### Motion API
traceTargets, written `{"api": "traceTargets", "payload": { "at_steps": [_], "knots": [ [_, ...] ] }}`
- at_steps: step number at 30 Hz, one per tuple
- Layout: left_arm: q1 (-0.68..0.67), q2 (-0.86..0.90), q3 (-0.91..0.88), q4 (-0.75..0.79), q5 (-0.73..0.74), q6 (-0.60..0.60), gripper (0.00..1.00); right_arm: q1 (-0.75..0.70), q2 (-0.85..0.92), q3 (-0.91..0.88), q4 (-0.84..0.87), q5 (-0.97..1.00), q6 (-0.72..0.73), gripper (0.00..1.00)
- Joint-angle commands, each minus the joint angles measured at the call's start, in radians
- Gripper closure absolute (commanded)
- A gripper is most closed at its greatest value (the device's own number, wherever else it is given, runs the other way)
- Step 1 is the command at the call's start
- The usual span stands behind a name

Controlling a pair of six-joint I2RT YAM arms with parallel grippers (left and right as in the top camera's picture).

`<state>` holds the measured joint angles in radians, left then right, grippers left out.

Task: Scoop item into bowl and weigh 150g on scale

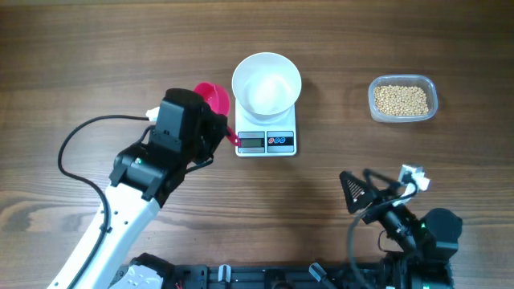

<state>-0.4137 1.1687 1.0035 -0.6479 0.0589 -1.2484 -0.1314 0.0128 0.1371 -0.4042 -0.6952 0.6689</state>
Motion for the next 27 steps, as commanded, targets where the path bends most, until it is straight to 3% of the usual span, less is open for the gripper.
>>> {"api": "traceTargets", "payload": {
  "at_steps": [1, 4, 7, 15, 19, 25, 27],
  "knots": [
    [-0.023, 0.004, 0.012, 0.004, 0.005, -0.048, 0.96, 0.003, -0.006, -0.002, 0.000, -0.132, 0.507, 0.00],
    [-0.023, 0.004, 0.012, 0.000, 0.012, -0.050, 0.96, 0.003, -0.005, -0.002, 0.053, -0.202, 0.416, 0.00],
    [-0.023, 0.004, 0.012, -0.013, 0.011, -0.116, 0.96, 0.003, -0.002, 0.020, 0.230, -0.292, 0.407, 0.01],
    [-0.023, 0.004, 0.012, -0.053, 0.012, -0.260, 0.96, 0.054, 0.299, 0.321, 0.216, -0.319, 0.164, 0.13],
    [-0.023, 0.004, 0.012, -0.053, 0.011, -0.279, 0.96, 0.243, 0.487, 0.441, 0.167, -0.150, 0.048, 0.13],
    [-0.023, 0.004, 0.012, -0.053, 0.011, -0.279, 0.96, 0.705, 0.806, 0.516, 0.234, 0.293, 0.026, 0.13],
    [-0.023, 0.004, 0.012, -0.053, 0.011, -0.279, 0.96, 0.797, 0.936, 0.571, 0.256, 0.389, 0.032, 0.13]
  ]
}}
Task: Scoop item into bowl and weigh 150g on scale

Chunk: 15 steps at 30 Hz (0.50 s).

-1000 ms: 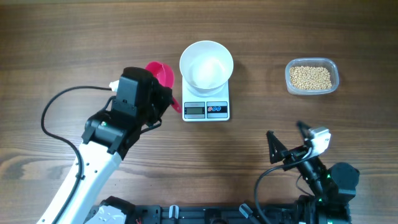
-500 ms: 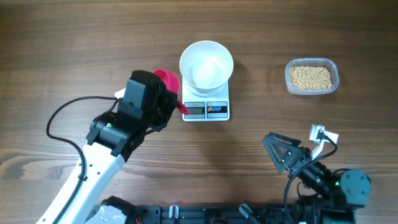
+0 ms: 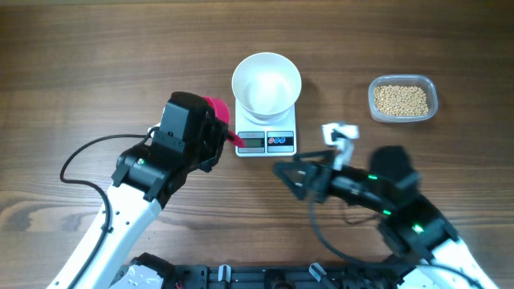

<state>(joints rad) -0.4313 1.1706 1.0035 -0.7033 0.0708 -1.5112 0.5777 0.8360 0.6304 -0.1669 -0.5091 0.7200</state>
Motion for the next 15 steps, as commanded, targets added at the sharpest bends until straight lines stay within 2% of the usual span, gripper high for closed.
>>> {"api": "traceTargets", "payload": {
  "at_steps": [1, 3, 4, 8, 11, 15],
  "knots": [
    [-0.005, 0.002, 0.012, 0.002, 0.000, -0.017, 0.96, 0.120, 0.190, 0.118, 0.029, 0.231, -0.019, 0.14],
    [-0.005, 0.002, 0.012, -0.010, 0.000, -0.053, 0.96, 0.146, 0.313, 0.191, 0.049, 0.247, -0.013, 0.21],
    [-0.005, 0.002, 0.012, -0.023, 0.000, -0.096, 0.96, 0.151, 0.417, 0.261, 0.052, 0.247, -0.013, 0.28],
    [-0.005, 0.002, 0.012, -0.025, 0.000, -0.132, 0.96, 0.153, 0.524, 0.315, 0.079, 0.247, -0.013, 0.46],
    [-0.005, 0.002, 0.012, -0.024, 0.000, -0.198, 0.96, 0.162, 0.529, 0.315, 0.100, 0.246, -0.013, 0.50],
    [-0.005, 0.002, 0.012, -0.020, -0.002, -0.225, 0.96, 0.186, 0.529, 0.315, 0.109, 0.247, -0.013, 0.52]
  ]
}}
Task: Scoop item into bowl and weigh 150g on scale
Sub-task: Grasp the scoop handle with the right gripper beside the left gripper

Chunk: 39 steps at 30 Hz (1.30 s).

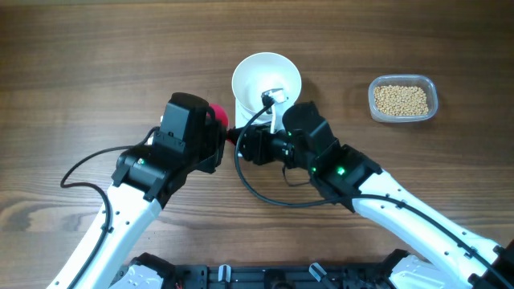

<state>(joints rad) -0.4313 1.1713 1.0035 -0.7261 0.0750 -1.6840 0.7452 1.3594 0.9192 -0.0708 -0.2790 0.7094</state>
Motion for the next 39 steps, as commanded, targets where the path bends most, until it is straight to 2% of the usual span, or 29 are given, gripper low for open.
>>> {"api": "traceTargets", "payload": {
  "at_steps": [1, 8, 21, 28, 33, 36, 37, 38, 39],
  "knots": [
    [-0.005, 0.001, 0.012, 0.004, -0.008, -0.053, 0.96, 0.026, 0.006, 0.026, 0.015, 0.017, -0.003, 0.53],
    [-0.006, 0.001, 0.012, 0.006, 0.003, -0.053, 0.96, 0.030, 0.021, 0.026, 0.033, 0.027, 0.001, 0.61],
    [-0.034, 0.001, 0.012, 0.004, 0.003, -0.053, 0.96, 0.031, 0.051, 0.026, 0.071, 0.039, 0.008, 0.68],
    [-0.038, 0.001, 0.012, 0.003, 0.003, -0.052, 0.96, 0.031, 0.058, 0.026, 0.087, 0.054, 0.027, 0.76],
    [-0.038, 0.001, 0.012, 0.003, 0.003, -0.052, 0.96, 0.031, 0.058, 0.026, 0.082, 0.053, 0.031, 0.94],
    [-0.038, 0.001, 0.012, 0.003, 0.003, -0.052, 0.96, 0.031, 0.058, 0.026, 0.074, 0.053, 0.032, 0.96],
    [-0.038, 0.001, 0.012, 0.003, 0.003, -0.051, 0.80, 0.031, 0.058, 0.026, 0.066, 0.053, 0.034, 0.95],
    [-0.038, 0.001, 0.012, 0.003, 0.003, -0.043, 0.55, 0.031, 0.058, 0.026, 0.064, 0.053, 0.034, 0.95],
    [-0.038, 0.001, 0.012, 0.007, 0.003, 0.013, 0.08, 0.031, 0.058, 0.026, 0.060, 0.053, 0.034, 0.95]
  ]
}}
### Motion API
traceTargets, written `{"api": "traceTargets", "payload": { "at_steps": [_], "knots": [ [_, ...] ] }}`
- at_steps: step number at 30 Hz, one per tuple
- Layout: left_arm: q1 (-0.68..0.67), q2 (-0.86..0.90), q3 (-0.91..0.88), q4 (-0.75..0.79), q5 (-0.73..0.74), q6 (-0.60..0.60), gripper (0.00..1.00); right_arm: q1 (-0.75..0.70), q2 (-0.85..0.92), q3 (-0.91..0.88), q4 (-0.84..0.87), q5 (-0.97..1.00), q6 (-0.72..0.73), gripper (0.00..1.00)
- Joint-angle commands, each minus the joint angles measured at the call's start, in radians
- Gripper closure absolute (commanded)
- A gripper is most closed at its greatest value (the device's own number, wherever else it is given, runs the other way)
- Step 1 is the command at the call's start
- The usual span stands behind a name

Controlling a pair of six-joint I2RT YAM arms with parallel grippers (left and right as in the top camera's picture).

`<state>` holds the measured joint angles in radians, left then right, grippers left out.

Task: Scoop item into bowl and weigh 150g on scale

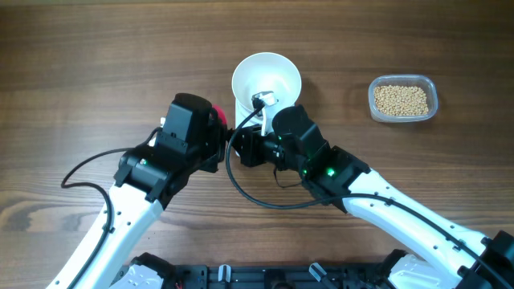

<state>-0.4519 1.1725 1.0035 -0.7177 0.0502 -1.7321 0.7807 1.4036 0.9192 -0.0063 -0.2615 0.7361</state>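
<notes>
A white bowl (246, 77) stands at the table's middle back; the scale beneath it is hidden by my right arm. Only a sliver of the pink scoop (215, 112) shows past my left wrist. My left gripper (222, 141) sits just left of the bowl, apparently shut on the scoop's handle. Reaching across from the right, my right gripper (239, 148) meets the left one tip to tip. Its jaws are lost in the dark housings. A clear tub of yellow beans (402, 99) lies at the far right.
Black cables loop beneath both wrists near the table's middle. Bare wood surrounds the bowl to the back, the left and the front right.
My right gripper has edged a little further left, closing up against the left gripper. Less of the pink scoop shows now. The bowl and the tub have not moved.
At first my left gripper was at the pink scoop beside the scale, with the right arm parked at the front right. Then the right gripper, open, was in front of the scale. Later it was over the scale at the scoop's handle, where it is now.
</notes>
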Motion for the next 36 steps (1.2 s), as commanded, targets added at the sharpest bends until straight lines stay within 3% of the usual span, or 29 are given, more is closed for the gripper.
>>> {"api": "traceTargets", "payload": {
  "at_steps": [1, 5, 8, 14, 19, 23, 26, 28, 29, 30, 36],
  "knots": [
    [-0.016, 0.000, 0.012, 0.000, 0.028, 0.112, 0.00, -0.005, 0.014, 0.026, -0.006, 0.037, 0.007, 0.96],
    [-0.017, -0.043, 0.012, -0.001, 0.027, 0.298, 0.00, -0.013, 0.003, 0.027, -0.024, 0.044, -0.003, 0.95],
    [-0.017, -0.170, 0.013, 0.022, 0.011, 0.425, 0.00, -0.024, -0.057, 0.043, -0.080, 0.059, -0.030, 0.95],
    [-0.017, -0.389, 0.012, 0.012, -0.049, 0.645, 0.00, -0.024, -0.305, 0.096, -0.387, 0.278, -0.075, 0.96],
    [-0.017, -0.415, 0.012, -0.117, -0.122, 0.663, 0.00, -0.024, -0.592, 0.096, -0.596, 0.516, -0.074, 0.95],
    [-0.017, -0.407, 0.012, -0.158, -0.117, 0.676, 0.01, -0.024, -0.752, 0.096, -0.762, 0.580, -0.045, 0.95],
    [-0.018, -0.405, 0.012, -0.159, -0.114, 0.767, 0.16, -0.024, -0.779, 0.096, -0.866, 0.580, -0.056, 0.95],
    [-0.018, -0.405, 0.012, -0.159, -0.115, 0.795, 0.38, -0.024, -0.779, 0.095, -0.893, 0.587, -0.059, 0.95],
    [-0.018, -0.402, 0.012, -0.154, -0.115, 0.813, 0.73, -0.024, -0.779, 0.095, -0.900, 0.587, -0.072, 0.95],
    [-0.018, -0.392, 0.012, -0.148, -0.115, 0.813, 0.96, -0.024, -0.779, 0.095, -0.903, 0.595, -0.082, 0.96],
    [-0.024, -0.212, 0.012, -0.071, 0.006, 1.022, 0.96, -0.038, -0.753, 0.112, -0.906, 0.661, -0.105, 0.96]
  ]
}}
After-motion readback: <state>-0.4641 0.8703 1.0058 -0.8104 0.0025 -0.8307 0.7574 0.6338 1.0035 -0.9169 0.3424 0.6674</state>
